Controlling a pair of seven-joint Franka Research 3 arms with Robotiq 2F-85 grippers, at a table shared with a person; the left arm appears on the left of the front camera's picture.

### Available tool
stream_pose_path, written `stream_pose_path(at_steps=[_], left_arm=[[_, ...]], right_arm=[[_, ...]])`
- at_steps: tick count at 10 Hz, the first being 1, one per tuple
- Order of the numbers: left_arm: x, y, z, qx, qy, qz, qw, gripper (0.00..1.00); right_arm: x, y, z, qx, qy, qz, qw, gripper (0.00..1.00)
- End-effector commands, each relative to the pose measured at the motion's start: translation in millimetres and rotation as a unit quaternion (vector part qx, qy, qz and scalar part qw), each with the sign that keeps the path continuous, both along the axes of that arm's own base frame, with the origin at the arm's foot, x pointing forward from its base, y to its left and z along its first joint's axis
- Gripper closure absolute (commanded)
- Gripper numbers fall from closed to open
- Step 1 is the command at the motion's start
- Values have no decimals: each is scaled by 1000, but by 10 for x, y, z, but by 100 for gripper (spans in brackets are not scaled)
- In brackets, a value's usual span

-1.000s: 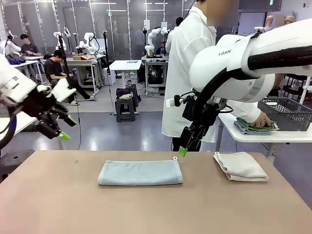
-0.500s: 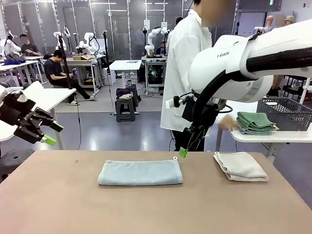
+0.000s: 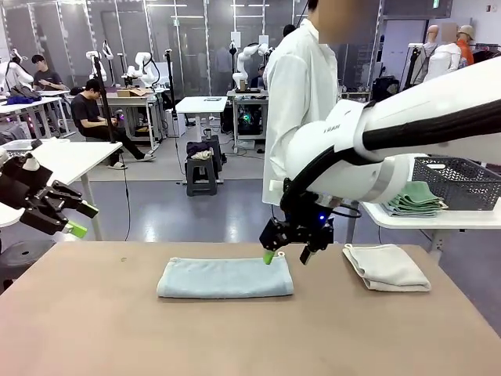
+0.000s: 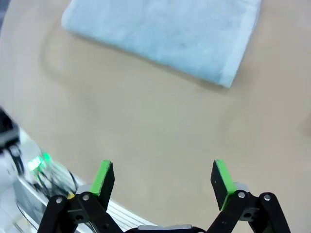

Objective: Fold the towels and place them in the basket.
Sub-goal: When a person lays out a Towel with hook on the table, fold it in half twice.

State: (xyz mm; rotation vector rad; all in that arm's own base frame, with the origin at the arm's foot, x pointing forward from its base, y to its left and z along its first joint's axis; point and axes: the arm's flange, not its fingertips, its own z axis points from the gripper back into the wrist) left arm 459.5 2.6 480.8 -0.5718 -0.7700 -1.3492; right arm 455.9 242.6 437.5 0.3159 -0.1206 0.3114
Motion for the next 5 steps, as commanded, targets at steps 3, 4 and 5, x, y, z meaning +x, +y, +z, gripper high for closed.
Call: stream_pose_path(at_steps=[3,4,5], left_arm=[[69,14,-43,-17,11,-9,1000,14],[107,37,-60,-18,12,-11,1000,14],[110,50,-51,-19,17,-11,1000,14]], right_arm=[[86,212,-167,5,-40,-86,995,0],[171,220,-197,-13,-38,-96,995,0],[203,244,-211,-28,-23,-103,994,0]])
